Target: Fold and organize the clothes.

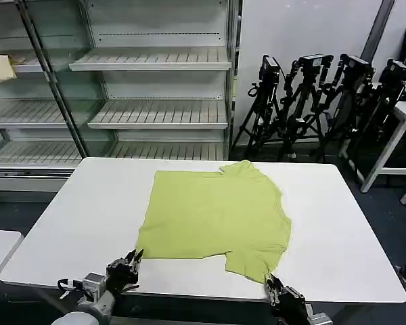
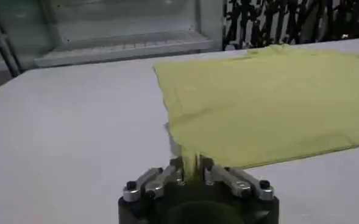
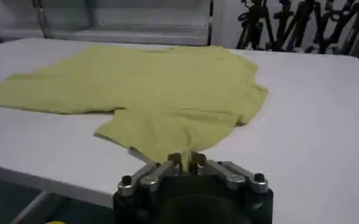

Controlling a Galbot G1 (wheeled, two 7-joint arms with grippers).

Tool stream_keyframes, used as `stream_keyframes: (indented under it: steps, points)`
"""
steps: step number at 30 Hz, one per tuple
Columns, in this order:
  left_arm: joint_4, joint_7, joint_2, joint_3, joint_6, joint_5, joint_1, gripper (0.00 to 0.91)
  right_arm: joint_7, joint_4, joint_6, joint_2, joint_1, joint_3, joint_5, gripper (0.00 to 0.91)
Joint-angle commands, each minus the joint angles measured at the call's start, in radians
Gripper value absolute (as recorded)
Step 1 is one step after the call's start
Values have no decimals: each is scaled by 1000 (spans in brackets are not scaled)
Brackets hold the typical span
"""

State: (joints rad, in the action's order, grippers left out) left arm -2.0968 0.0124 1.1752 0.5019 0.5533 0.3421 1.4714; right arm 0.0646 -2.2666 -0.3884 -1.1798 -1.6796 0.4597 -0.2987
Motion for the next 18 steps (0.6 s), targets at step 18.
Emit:
stream_keyframes:
  steps: [18]
  points:
    - [300,20,40,-85,-64,215,-475,10,-45,457,-15,-12,634,-64,14,0]
